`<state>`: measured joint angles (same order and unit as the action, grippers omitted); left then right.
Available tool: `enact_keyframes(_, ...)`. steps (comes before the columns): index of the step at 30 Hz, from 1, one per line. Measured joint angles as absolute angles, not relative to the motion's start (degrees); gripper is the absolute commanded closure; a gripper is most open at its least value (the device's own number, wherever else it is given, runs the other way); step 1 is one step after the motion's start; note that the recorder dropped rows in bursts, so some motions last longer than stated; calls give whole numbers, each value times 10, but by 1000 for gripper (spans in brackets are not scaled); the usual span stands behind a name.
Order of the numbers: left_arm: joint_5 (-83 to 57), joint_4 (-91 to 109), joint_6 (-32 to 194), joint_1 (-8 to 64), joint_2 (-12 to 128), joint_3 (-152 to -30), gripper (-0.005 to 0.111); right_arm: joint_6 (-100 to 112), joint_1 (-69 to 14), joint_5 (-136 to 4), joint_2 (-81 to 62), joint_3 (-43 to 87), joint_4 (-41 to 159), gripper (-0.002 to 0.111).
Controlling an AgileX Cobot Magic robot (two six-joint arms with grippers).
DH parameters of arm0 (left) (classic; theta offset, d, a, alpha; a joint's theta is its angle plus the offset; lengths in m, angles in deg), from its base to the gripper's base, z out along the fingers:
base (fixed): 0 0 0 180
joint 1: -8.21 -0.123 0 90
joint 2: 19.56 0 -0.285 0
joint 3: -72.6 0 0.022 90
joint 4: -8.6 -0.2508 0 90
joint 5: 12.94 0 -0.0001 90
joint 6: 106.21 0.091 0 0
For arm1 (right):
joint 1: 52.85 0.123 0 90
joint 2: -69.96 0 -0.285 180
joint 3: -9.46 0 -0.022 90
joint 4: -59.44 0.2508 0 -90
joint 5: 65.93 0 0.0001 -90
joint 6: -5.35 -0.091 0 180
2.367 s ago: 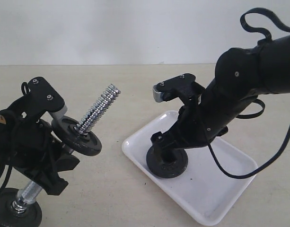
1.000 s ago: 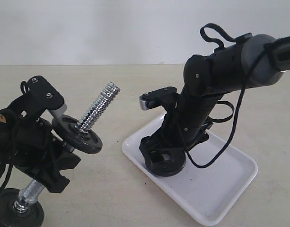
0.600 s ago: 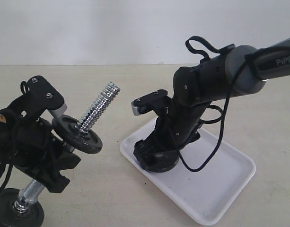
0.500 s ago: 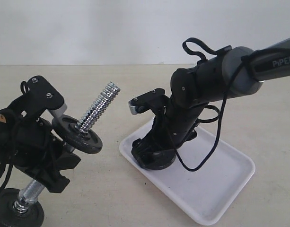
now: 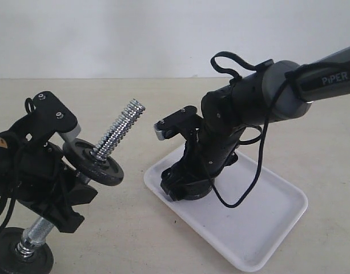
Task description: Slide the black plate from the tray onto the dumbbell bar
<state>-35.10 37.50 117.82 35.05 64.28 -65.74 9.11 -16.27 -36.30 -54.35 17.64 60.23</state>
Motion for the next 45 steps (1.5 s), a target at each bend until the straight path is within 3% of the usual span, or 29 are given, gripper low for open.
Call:
enact_keyframes(18,-351,375,1178,350,643,-657,102,79,-163,-340,-543,172,594,19)
enact_keyframes(24,-351,376,1178,350,643,-657,102,72,-163,-256,-542,170,589,19)
enact_keyframes(29,-351,376,1179,350,643,-657,102,68,-163,-109,-541,170,579,19)
enact_keyframes(45,-351,376,1179,350,643,-657,102,61,-163,-131,-538,175,561,19)
